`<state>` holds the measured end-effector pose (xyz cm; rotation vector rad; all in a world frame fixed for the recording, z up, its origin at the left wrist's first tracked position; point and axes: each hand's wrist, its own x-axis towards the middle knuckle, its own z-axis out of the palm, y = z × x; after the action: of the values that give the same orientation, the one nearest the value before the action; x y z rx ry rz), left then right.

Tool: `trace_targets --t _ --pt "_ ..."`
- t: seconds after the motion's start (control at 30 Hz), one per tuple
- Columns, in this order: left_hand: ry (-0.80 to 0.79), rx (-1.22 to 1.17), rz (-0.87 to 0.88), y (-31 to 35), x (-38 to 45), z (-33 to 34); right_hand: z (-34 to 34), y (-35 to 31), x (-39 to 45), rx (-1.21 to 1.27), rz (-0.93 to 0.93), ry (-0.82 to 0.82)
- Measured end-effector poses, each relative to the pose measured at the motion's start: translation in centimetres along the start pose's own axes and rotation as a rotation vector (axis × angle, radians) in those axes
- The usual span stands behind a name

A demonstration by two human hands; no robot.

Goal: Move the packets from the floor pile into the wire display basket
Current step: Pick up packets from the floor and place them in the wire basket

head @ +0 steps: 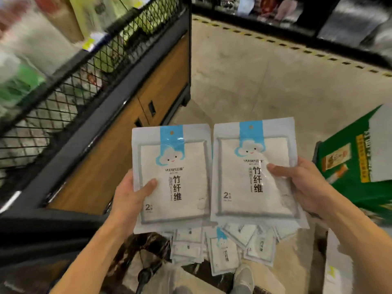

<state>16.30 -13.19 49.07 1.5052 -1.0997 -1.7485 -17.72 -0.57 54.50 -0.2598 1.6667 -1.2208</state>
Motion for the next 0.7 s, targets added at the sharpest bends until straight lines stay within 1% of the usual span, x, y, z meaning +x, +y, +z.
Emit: trace_targets --t 0.17,0.27,0.37,0.57,0.7 --pt "0.076 0.019 0.128 8.8 -9.1 -4.5 3.8 -6.6 -8.6 0.026 -0.091 -0.078" --pt "0.134 0.040 0.202 12.2 -14.3 -7.4 5.5 -9.3 -13.2 0.017 -0.148 -0.141" --pt "0.199 0.045 0.231 14.4 -18.8 -10.0 6.7 -11.3 -16.9 0.033 -0.202 -0.212" --pt "0.286 -0.010 0.272 16.4 -26.8 -11.5 7.6 -13.2 -21.2 0.033 -0.255 -0.334" --pt "0.373 -0.074 0.279 15.2 -31.6 -11.0 7.3 -13.6 -22.4 -0.014 -0.240 -0.446"
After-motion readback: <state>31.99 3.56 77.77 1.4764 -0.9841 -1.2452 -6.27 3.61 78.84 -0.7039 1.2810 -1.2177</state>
